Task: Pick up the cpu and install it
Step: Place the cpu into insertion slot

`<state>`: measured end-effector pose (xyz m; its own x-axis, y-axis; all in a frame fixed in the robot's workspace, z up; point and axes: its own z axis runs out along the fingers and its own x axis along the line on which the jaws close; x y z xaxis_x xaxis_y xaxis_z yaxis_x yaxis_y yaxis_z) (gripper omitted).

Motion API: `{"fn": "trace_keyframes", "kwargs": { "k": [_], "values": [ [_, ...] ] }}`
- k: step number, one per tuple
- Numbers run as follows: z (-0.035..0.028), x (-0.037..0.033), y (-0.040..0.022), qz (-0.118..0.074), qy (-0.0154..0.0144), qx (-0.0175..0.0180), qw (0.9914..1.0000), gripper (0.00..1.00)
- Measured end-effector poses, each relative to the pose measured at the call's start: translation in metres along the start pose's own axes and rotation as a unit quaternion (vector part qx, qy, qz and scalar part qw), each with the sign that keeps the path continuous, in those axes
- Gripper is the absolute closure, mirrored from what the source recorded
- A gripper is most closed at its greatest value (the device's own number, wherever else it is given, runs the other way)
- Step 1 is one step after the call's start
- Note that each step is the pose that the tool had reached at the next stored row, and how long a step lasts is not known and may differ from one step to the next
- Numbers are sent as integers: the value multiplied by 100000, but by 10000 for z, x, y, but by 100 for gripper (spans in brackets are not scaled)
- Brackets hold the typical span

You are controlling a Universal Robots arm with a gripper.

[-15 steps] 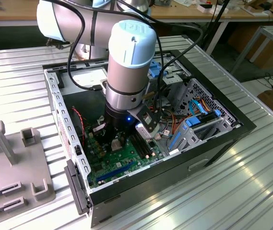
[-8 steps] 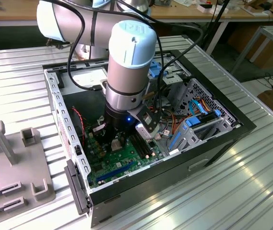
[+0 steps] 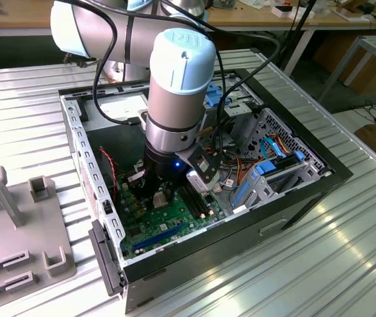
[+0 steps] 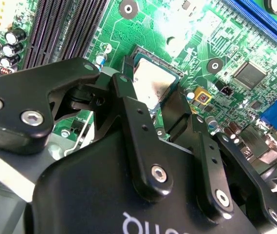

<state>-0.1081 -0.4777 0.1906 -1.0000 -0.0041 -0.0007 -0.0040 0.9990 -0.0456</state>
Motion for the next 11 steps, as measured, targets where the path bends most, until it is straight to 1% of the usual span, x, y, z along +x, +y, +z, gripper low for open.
{"fn": "trace_keyframes", "kwargs": {
  "k": [2,11],
  "values": [
    [-10,-2,4,42,52,87,100000,53],
    [-2,0,-2,233,3,-16,100000,53]
  ]
}}
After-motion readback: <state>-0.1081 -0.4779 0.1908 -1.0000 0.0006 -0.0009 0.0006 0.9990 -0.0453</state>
